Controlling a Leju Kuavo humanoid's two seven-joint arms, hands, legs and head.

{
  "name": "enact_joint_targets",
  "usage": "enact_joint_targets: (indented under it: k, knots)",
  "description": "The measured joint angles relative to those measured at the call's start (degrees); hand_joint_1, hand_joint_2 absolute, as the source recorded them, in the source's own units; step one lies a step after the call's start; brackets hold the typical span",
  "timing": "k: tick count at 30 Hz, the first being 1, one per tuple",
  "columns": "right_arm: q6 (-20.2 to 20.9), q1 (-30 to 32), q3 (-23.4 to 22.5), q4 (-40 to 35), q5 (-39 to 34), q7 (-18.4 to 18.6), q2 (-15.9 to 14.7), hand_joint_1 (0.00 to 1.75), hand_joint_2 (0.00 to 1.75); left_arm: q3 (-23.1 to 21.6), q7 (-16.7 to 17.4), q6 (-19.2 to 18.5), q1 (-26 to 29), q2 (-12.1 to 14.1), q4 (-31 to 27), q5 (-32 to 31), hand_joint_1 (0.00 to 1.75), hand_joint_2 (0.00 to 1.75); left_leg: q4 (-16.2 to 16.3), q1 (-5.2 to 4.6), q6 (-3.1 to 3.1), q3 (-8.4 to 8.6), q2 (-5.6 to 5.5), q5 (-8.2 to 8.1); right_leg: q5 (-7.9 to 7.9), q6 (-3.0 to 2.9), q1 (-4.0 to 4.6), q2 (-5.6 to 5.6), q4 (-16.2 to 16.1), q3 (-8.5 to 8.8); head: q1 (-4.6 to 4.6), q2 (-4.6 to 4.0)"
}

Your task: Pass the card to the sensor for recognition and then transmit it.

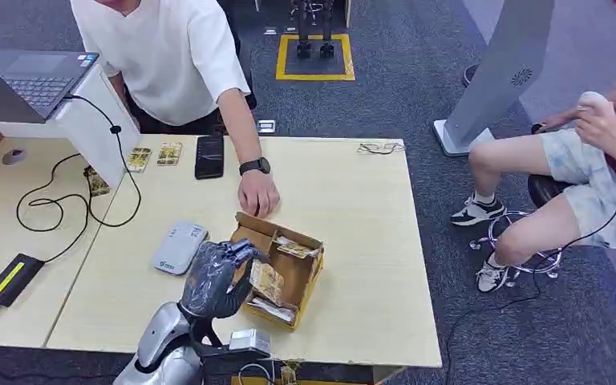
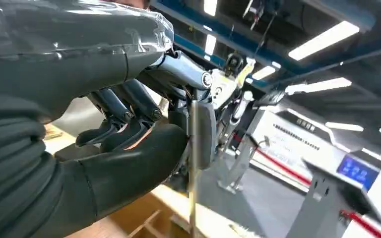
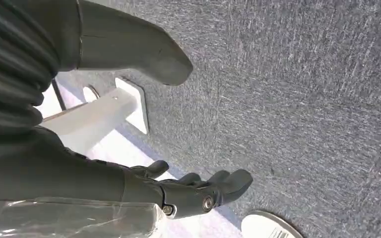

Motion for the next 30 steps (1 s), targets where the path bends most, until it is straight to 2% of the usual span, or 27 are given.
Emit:
enact_joint_targets:
  k: [18, 25, 30]
  knots:
    - [-0.1, 0.0, -0.3, 0.2, 0.0, 0.0, 0.3, 0.0, 1.75, 1.4, -0.7, 0.8, -0.5, -0.7, -2.0, 3.6, 1.75, 1.75, 0.0, 0.0, 0.0, 0.0, 0.0, 0.0, 0.0, 0.0, 0.0, 0.0, 0.0, 0.0, 0.0, 0.0]
    - [-0.9, -0.2, -0.3, 0.5, 0.0, 0.9, 0.5, 0.0, 1.75, 2.7, 6.2, 1.4, -4.4, -2.5, -1.2, 3.5, 1.75, 1.75, 0.0, 0.0, -0.01, 0.0, -0.01, 0.01, 0.02, 0.0, 0.0, 0.0, 0.0, 0.0, 0.0, 0.0]
    - [-0.9, -0.3, -0.3, 0.9, 0.0, 1.1, 0.5, 0.0, 1.75, 3.0, 7.2, 1.4, -7.0, -3.4, 0.2, 3.3, 1.75, 1.75, 0.0, 0.0, -0.01, 0.0, 0.0, 0.01, 0.03, -0.02, 0.0, 0.01, 0.0, 0.0, -0.02, 0.0]
